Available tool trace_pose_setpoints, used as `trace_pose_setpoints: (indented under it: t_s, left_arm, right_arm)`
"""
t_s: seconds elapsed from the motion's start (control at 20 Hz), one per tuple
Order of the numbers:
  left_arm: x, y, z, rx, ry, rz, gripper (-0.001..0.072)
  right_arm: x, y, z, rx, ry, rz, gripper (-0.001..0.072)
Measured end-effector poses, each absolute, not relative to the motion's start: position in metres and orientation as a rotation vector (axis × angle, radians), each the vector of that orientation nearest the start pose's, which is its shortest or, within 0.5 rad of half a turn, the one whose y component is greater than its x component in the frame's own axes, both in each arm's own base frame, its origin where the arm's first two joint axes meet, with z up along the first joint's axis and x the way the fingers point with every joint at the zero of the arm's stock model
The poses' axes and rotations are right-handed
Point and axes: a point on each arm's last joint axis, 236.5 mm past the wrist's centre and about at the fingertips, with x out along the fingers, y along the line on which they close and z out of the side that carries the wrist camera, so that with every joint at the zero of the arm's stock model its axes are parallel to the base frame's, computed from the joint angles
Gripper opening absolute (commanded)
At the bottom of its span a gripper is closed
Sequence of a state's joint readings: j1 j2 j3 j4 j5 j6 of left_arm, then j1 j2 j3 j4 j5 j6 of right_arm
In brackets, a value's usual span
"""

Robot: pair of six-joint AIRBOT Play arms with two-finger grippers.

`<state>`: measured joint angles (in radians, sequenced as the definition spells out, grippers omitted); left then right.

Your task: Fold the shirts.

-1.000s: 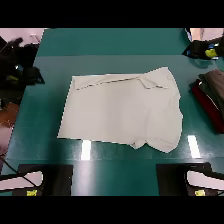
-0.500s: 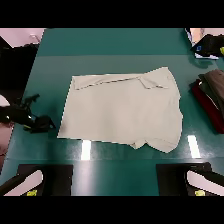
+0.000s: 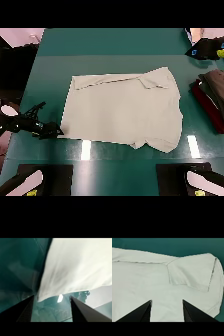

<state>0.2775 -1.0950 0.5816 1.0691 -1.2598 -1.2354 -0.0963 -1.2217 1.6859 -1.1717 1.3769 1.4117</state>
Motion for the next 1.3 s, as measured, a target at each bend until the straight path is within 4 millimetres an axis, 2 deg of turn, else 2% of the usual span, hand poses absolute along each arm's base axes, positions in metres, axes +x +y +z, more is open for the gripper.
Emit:
trace_pose_setpoints:
  t_s: [0.05, 0.15, 0.2, 0.35, 0.5, 0.65, 0.8, 0.95, 1.05, 1.15, 1.3]
  left_arm:
    - [0.219, -0.055, -0.081, -0.499, 1.576, -0.29, 0.0482]
    - [0.223, -0.058, -0.085, -0.471, 1.56, -0.29, 0.0094]
    - [0.225, -0.058, -0.087, -0.453, 1.554, -0.285, 0.0023]
    - [0.229, -0.064, -0.083, -0.46, 1.542, -0.294, 0.0022]
    - [0.239, -0.066, -0.071, -0.453, 1.517, -0.312, 0.0022]
    - [0.254, -0.065, -0.053, -0.437, 1.48, -0.33, 0.0022]
    - [0.268, -0.064, -0.038, -0.424, 1.439, -0.341, 0.0023]
    - [0.275, -0.063, -0.031, -0.416, 1.417, -0.342, 0.0022]
    - [0.278, -0.063, -0.029, -0.415, 1.41, -0.342, 0.0022]
    - [0.279, -0.063, -0.028, -0.413, 1.405, -0.343, 0.0022]
    - [0.28, -0.063, -0.028, -0.41, 1.402, -0.345, 0.0023]
  right_arm:
    - [0.411, 0.052, 0.228, 0.144, 0.867, 0.312, 0.045]
    - [0.407, 0.052, 0.225, 0.143, 0.887, 0.316, 0.045]
    - [0.405, 0.051, 0.224, 0.143, 0.901, 0.317, 0.045]
    - [0.394, 0.042, 0.213, 0.154, 0.96, 0.303, 0.045]
    - [0.369, 0.023, 0.184, 0.201, 1.055, 0.26, 0.0451]
    - [0.326, -0.001, 0.127, 0.308, 1.202, 0.175, 0.0451]
    - [0.266, -0.016, 0.052, 0.482, 1.375, 0.068, 0.045]
    - [0.212, -0.011, -0.008, 0.628, 1.493, -0.006, 0.0451]
    - [0.186, -0.002, -0.035, 0.687, 1.54, -0.031, 0.045]
    - [0.168, 0.006, -0.052, 0.725, 1.572, -0.046, 0.045]
    - [0.155, 0.012, -0.066, 0.762, 1.59, -0.066, 0.045]
